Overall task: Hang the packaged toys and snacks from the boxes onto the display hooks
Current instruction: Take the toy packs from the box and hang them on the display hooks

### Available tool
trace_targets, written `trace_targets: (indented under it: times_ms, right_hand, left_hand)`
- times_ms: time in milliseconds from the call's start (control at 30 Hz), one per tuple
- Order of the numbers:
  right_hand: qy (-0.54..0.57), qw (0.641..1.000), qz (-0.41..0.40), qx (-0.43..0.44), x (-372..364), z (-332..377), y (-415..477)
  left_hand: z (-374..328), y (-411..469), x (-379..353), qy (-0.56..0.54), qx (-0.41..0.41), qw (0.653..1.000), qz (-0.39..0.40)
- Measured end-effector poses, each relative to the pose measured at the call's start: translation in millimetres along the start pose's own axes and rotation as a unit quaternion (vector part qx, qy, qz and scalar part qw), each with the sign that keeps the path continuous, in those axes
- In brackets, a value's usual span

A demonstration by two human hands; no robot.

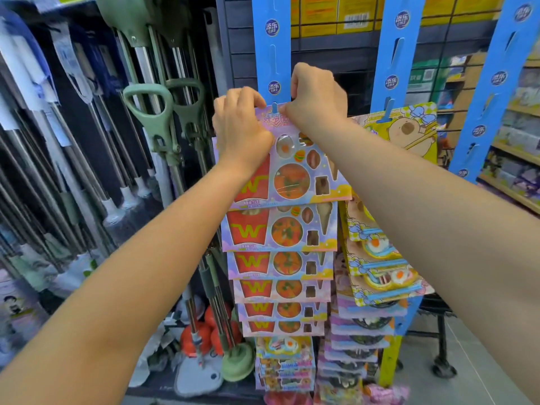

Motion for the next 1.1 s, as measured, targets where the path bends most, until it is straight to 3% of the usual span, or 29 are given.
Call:
trace_targets:
  times_ms: [200, 433, 567, 733, 833, 1100]
  right_hand:
    - [-0.104, 0.994, -0.033, 0.028, -8, 2, -21]
    - [-0.016, 0.991, -0.037, 0.128, -13, 33, -84]
    - [0.049, 0.980, 0.004, 0.192, -49, 69, -146]
    - [0.040, 0.928, 0.248, 0.274, -145, 109, -270]
    - [0.044, 0.891, 0.342, 0.295, -200, 130, -346]
    - [0.041, 0.769, 0.535, 0.349, -341, 182, -517]
  left_hand:
    - [17, -16, -2, 0.085, 0.026, 0.992, 0.094]
    - [38, -63, 27, 0.101, 0.067, 0.991, 0.064]
    - [69, -131, 57, 0.143, 0.175, 0.971, 0.075]
    - [142, -273, 96, 0.187, 0.371, 0.896, 0.159]
    - [186, -372, 118, 0.167, 0.482, 0.839, 0.188]
    - [303, -594, 163, 0.092, 0.709, 0.682, 0.154]
Point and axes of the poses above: each hand's wrist, its own y-axis towards the middle knuckle, its own x-axis out of the back of the hand, z = x × y, the point moved 7 cm from there along y, towards the middle knuckle, and after that the axes turned 4 degrees about -y, right-handed, at the moved point
